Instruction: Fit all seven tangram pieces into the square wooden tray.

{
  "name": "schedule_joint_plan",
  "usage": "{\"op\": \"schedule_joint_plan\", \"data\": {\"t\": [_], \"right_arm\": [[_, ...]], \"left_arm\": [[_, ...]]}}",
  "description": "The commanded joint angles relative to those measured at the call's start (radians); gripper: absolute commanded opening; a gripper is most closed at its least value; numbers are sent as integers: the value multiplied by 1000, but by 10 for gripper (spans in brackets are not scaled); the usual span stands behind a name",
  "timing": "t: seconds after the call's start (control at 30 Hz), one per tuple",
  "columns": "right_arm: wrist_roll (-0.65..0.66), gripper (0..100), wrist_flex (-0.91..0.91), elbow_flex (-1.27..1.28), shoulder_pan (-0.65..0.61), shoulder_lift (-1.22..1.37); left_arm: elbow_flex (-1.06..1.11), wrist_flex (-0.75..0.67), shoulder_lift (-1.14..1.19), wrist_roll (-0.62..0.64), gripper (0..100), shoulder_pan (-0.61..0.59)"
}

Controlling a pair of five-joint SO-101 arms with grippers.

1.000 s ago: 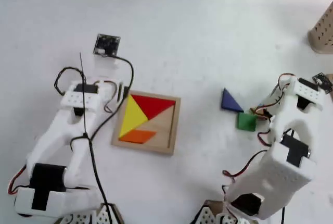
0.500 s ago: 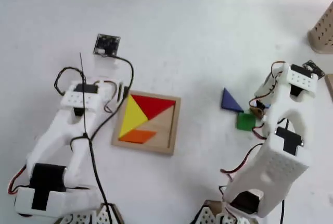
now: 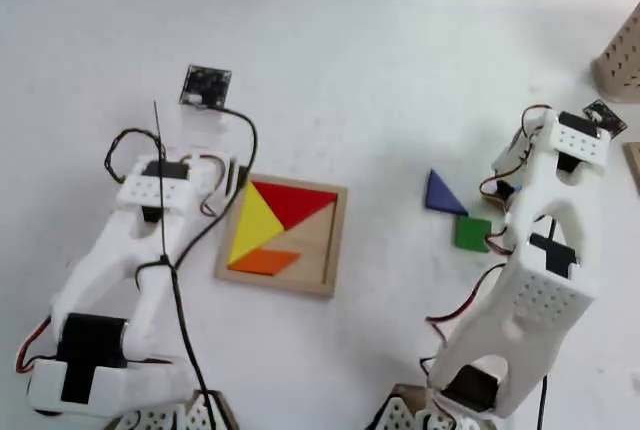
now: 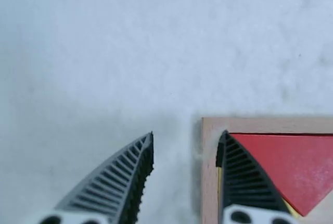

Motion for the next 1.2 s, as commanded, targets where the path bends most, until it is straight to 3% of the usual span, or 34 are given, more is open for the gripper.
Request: {"op": "schedule_joint_plan", "data": {"t": [0.0,1.17], "right_arm": [[-6,156,-13,-35,-38,-18],[-14,156,-21,-58,-59,-97]], "left_arm": [[-34,-17,-5,6,207,10],[-37,-17,-5,6,207,10]]}}
